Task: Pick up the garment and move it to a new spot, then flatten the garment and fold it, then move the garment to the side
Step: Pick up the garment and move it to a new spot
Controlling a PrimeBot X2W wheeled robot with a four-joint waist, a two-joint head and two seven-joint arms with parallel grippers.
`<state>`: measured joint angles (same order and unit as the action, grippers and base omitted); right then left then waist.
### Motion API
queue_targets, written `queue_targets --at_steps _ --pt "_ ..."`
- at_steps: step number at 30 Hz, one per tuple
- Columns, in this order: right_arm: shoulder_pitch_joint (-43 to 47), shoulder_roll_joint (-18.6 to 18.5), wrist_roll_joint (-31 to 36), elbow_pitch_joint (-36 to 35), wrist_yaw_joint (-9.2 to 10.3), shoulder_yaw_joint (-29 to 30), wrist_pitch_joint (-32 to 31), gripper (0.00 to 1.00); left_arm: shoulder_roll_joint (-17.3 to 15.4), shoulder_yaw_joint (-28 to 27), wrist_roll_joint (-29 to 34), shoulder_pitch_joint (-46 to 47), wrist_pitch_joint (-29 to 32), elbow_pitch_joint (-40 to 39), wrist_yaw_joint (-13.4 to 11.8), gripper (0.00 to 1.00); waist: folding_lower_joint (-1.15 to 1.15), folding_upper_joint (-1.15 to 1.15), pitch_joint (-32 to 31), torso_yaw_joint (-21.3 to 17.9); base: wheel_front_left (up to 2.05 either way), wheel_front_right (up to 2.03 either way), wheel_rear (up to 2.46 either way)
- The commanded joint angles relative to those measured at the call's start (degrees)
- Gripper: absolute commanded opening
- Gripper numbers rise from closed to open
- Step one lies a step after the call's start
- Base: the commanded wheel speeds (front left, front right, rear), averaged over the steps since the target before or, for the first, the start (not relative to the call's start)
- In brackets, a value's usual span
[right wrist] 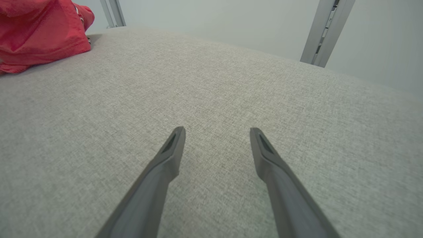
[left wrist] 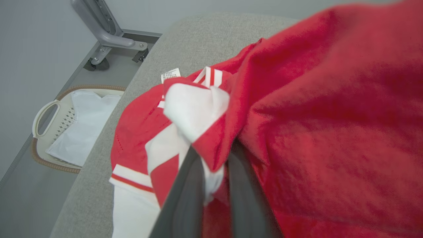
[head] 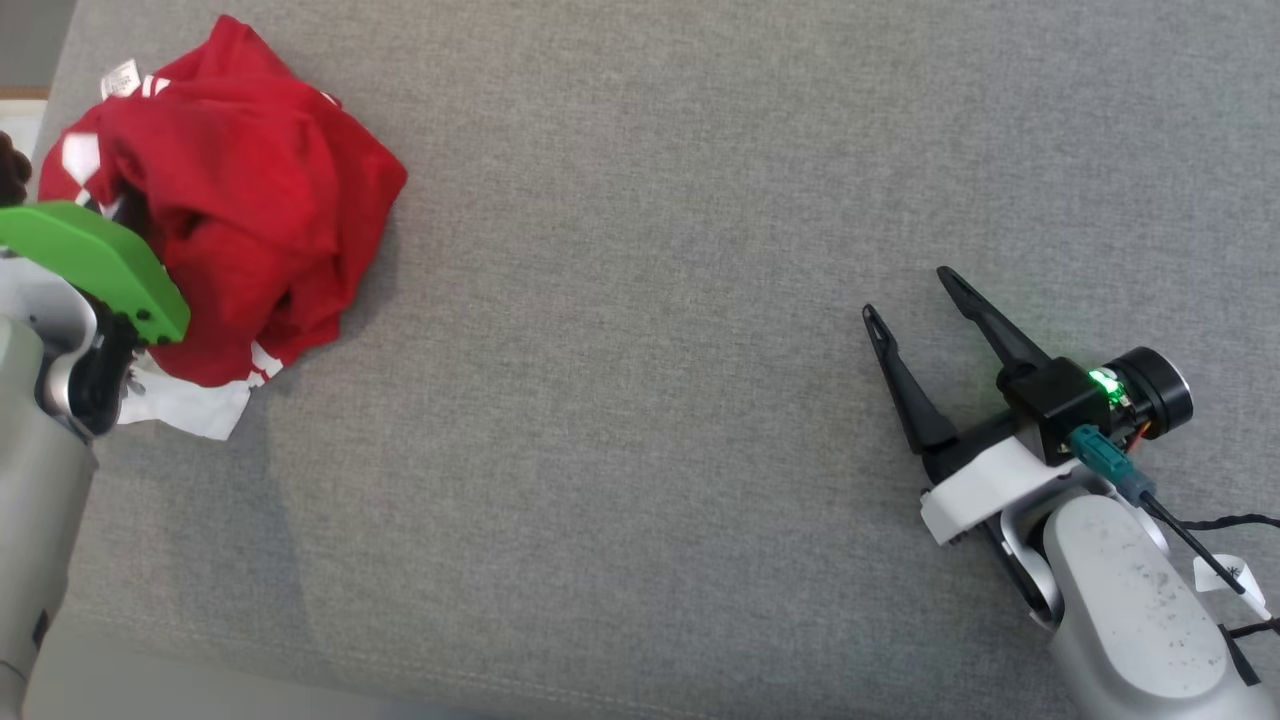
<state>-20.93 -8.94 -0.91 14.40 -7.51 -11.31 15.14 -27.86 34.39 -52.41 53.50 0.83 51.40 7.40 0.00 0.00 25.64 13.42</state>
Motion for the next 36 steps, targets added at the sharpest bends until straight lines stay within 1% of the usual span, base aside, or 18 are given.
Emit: queue_targets --at_steps 1,6,12,14,20,23,29,33,36 --pt "0.6 0.0 0.1 0.3 0.04 0.3 0.0 1.0 -0.8 0.3 -0.2 1.6 -1.6 -0.7 0.1 0.0 0.0 0.0 -1.1 0.1 0.0 0.0 0.0" --pt "1.6 0.6 -0.2 0.5 0.04 0.6 0.0 1.0 -1.7 2.4 -0.5 3.3 -5.6 -3.1 0.1 0.0 0.0 0.0 -3.5 0.0 0.0 0.0 0.0" --pt "2.7 1.8 -0.7 0.6 0.04 1.0 0.0 1.0 -2.6 4.7 -0.2 5.4 -11.5 -7.3 0.1 0.0 0.0 0.0 -6.9 -1.4 0.0 0.0 0.0" --pt "3.2 2.1 -0.9 0.6 0.04 1.2 0.0 1.0 -2.6 5.5 0.1 6.1 -13.0 -9.2 0.1 0.0 0.0 0.0 -8.0 -2.4 0.0 0.0 0.0" --pt "4.7 3.5 -1.3 0.1 0.04 1.6 0.0 1.0 -0.5 6.6 1.5 8.0 -15.3 -15.5 0.1 0.0 0.0 0.0 -11.0 -6.8 0.0 0.0 0.0" --pt "5.5 3.8 -1.5 0.0 0.04 2.0 0.0 1.0 1.5 7.1 2.1 8.4 -15.6 -18.4 0.1 0.0 0.0 0.0 -12.0 -9.3 0.0 0.0 0.0" --pt "6.5 4.5 -1.7 -0.3 0.04 2.0 0.0 1.0 6.8 7.5 2.5 7.5 -16.0 -23.0 -0.4 0.0 0.0 0.0 -13.2 -15.3 0.0 0.0 0.0" --pt "6.8 5.0 -1.6 -0.5 0.04 2.0 0.0 1.0 11.1 8.8 2.6 6.5 -16.0 -23.6 -0.3 0.0 0.0 0.0 -13.4 -18.9 0.0 0.0 0.0" --pt "7.1 5.2 -1.5 -0.8 0.04 2.0 0.0 1.0 14.8 10.1 2.6 6.1 -16.0 -22.4 -0.2 0.0 0.0 0.0 -13.3 -21.3 0.0 0.0 0.0"
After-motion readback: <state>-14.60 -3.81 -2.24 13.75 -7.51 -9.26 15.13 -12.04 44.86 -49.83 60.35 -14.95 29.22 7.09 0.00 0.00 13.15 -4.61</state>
